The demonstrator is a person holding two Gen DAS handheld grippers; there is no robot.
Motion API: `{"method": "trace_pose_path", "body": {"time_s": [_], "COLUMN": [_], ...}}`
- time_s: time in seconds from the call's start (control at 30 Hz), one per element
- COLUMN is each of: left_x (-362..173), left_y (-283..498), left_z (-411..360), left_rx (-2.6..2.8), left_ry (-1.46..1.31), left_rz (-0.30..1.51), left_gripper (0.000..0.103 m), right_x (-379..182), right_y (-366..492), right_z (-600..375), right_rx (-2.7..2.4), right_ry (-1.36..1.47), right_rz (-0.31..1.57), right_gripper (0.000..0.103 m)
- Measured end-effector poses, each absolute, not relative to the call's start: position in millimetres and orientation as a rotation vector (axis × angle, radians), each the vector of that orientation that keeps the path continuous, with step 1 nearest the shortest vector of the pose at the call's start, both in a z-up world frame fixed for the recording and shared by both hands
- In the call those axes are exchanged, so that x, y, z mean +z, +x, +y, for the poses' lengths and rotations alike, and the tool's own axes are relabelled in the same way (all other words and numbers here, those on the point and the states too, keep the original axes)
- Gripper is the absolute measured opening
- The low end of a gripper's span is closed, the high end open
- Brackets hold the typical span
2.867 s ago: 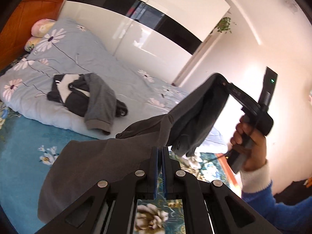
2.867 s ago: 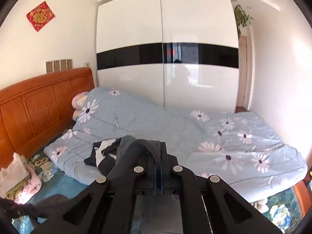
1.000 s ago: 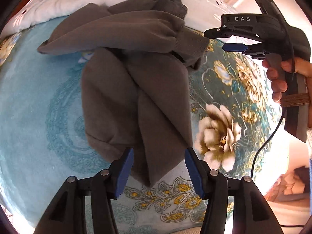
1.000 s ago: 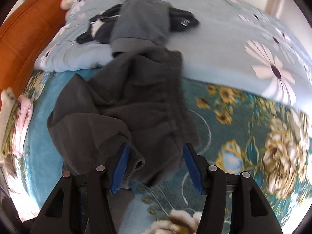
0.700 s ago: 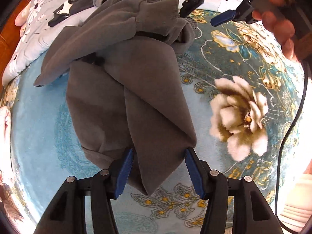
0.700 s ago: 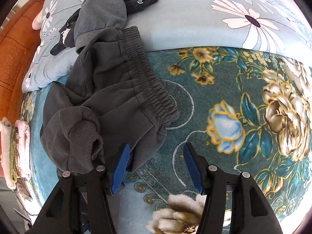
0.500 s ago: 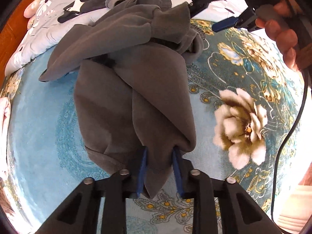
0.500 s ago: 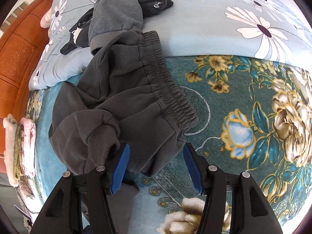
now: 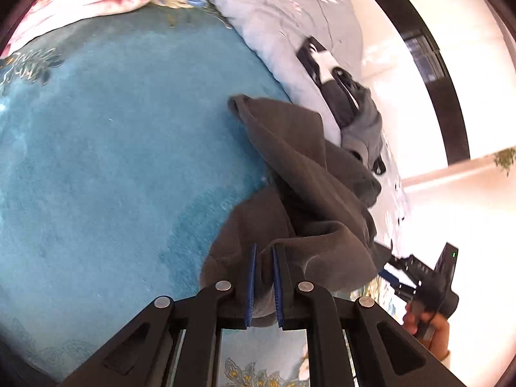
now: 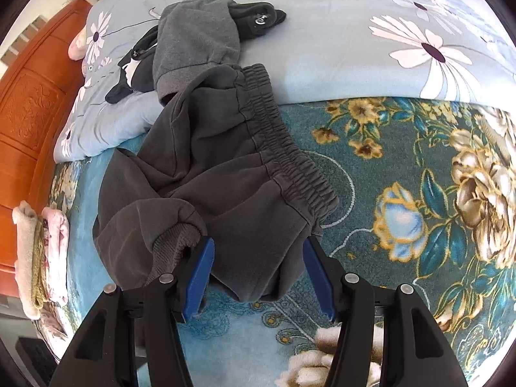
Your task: Fold clothes
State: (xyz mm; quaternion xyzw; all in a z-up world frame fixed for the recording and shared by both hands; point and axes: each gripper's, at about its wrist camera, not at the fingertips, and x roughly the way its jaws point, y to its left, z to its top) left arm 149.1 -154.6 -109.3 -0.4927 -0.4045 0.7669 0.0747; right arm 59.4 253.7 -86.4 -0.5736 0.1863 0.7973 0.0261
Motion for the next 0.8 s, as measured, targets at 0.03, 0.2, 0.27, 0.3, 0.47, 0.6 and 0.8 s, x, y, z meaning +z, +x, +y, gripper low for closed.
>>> {"method": "trace_pose_path", "body": {"time_s": [0.03, 0.2, 0.27, 0.3, 0.47, 0.6, 0.8], "left_x": [-110.3, -116.5, -120.1, -121.6, -124.0, -122.6, -131.7], "left_y": [145.9, 126.6, 123.5, 122.9, 133.1, 155.2, 189.4], "left_z": [-163.6, -204.0, -221.0, -228.4, -222.3, -195.3, -175.1], "left_rx": [2.316, 2.403, 2.394, 2.390, 2.347, 2.256, 2.192], "left_ry": [-1.484, -1.502, -1.491, -1.479, -1.462, -1.528, -1.675], "left_rz": [-1.229, -1.348, -1.451, -1.496, -1.452, -1.291, -1.158], "left_gripper": [0.010, 0.000, 0.000, 0.000, 0.000, 0.004, 0.041], "right_x": [-84.9, -70.8, -64.2, -60.8, -41.6, -48.4, -89.9], "right_y": [58.5, 58.3, 58.9, 59.2, 67.6, 84.9, 120.1], "right_z": [250.4, 234.5, 228.1, 225.0, 195.1, 165.7, 140.8], "right_rx": [2.478, 2.565, 2.603, 2.621, 2.814, 2.912, 2.858], "right_ry": [-1.776, -1.770, -1.763, -1.759, -1.819, -2.017, -2.335], "right_rz": [0.557, 0.493, 0.472, 0.461, 0.383, 0.297, 0.229], "right_gripper": [0.059, 0.059, 0.059, 0.059, 0.059, 0.059, 0.059]}}
